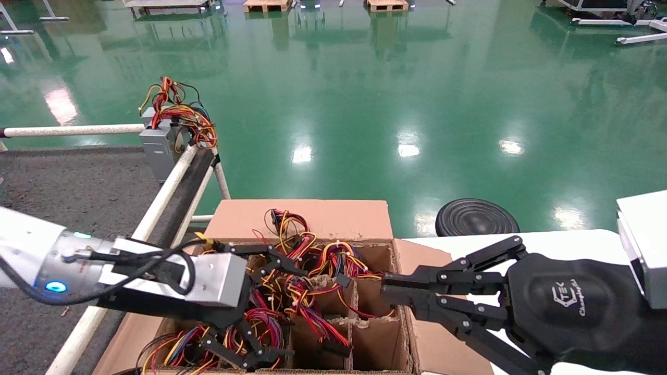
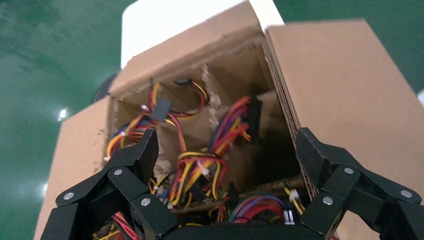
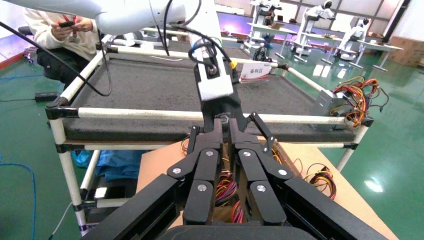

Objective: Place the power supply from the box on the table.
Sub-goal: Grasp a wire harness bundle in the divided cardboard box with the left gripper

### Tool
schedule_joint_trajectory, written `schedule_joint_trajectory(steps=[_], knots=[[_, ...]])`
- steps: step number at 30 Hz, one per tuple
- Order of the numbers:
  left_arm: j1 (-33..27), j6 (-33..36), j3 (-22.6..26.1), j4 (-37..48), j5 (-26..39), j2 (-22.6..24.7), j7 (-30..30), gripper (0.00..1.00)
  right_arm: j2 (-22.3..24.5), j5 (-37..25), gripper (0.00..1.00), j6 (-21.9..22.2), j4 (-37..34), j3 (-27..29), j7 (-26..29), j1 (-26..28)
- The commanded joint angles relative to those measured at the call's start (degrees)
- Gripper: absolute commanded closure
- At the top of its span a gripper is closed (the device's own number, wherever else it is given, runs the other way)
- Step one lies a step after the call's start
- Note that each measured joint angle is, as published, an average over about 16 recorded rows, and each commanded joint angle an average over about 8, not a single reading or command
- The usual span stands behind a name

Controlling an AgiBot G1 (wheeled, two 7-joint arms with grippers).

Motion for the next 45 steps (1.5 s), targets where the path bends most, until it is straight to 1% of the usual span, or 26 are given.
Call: schedule_joint_trajectory(steps=[1,9,15,27,28,29,35,36,37,45], knots=[[-1.3,0.3,1.8,1.3,0.7,0.7,1.7,0.0,0.0,0.0,1.0,0.0,0.0,0.0,0.0,0.0],[-4.0,1.0,6.3,6.2,0.6,3.0,8.3,0.0,0.0,0.0,1.0,0.0,0.0,0.0,0.0,0.0],[-5.1,1.0,8.7,9.8,0.0,4.4,12.7,0.0,0.0,0.0,1.0,0.0,0.0,0.0,0.0,0.0],[-6.5,0.5,11.9,16.3,-1.5,7.2,18.3,0.0,0.0,0.0,1.0,0.0,0.0,0.0,0.0,0.0],[-6.6,0.5,12.1,16.7,-1.6,7.4,18.6,0.03,0.0,0.0,1.0,0.0,0.0,0.0,0.0,0.0],[-6.7,0.4,12.3,17.2,-1.8,7.6,18.8,0.13,0.0,0.0,1.0,0.0,0.0,0.0,0.0,0.0],[-7.1,-0.1,13.2,19.3,-2.6,8.5,19.9,0.88,0.0,0.0,1.0,0.0,0.0,0.0,0.0,0.0],[-7.1,-0.2,13.3,19.6,-2.7,8.7,20.0,0.97,0.0,0.0,1.0,0.0,0.0,0.0,0.0,0.0],[-7.1,-0.2,13.4,19.8,-2.9,8.8,20.1,1.0,0.0,0.0,1.0,0.0,0.0,0.0,0.0,0.0],[-6.9,-0.5,14.0,21.5,-4.2,9.7,20.7,1.0,0.0,0.0,1.0,0.0,0.0,0.0,0.0,0.0]])
